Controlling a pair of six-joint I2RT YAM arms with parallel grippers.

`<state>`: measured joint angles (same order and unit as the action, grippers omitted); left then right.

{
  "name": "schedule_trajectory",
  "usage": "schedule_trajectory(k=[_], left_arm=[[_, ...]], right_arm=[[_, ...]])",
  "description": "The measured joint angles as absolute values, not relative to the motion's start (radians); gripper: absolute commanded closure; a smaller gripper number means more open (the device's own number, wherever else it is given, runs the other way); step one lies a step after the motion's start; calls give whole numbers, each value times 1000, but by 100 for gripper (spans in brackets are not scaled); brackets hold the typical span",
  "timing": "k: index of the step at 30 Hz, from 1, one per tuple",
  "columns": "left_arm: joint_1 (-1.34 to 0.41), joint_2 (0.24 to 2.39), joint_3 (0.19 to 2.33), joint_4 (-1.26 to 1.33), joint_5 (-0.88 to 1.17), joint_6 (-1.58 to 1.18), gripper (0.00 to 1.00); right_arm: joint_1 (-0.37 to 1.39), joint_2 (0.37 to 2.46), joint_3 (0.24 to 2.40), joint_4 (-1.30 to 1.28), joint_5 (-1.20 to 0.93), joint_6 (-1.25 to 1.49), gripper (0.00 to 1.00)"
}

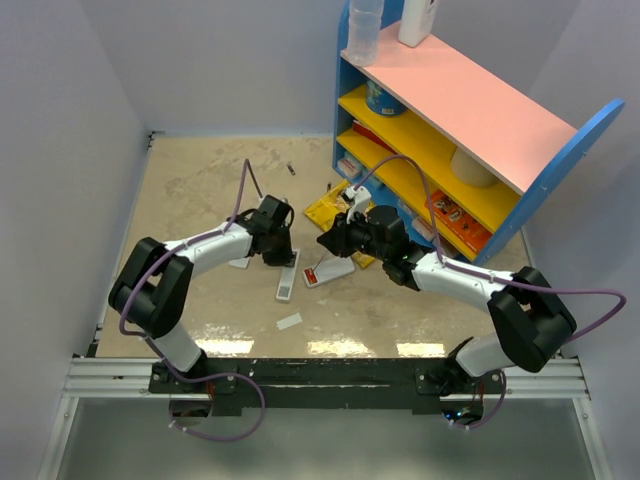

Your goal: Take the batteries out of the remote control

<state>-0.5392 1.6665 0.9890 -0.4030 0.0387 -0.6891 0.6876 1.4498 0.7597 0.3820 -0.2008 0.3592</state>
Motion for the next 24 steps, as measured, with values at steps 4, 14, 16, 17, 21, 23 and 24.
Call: schedule_trajectory(k=[4,14,16,17,21,23,24], left_arm=[[-540,1660,990,-406,45,-689,86],[-568,1629,980,-356,147,-700,86],[-579,1629,971,-348,155,-707,86],[-585,1630,968,-349,157,-713,86],[-597,1645,964,-349,153,-723,87],[-599,1649,955,-349,151,-727,87],[-603,1653,949,-350,148,-733,87]], right_arm=[[688,1450,751,397,-202,360,100],[688,1453,725,454,-218,370,100],[688,1453,723,467,-229,371,100],[688,1455,722,472,-232,370,100],[688,1473,720,489,-249,368,100],[688,1484,717,491,-256,362,100],[688,1491,717,491,-258,358,100]])
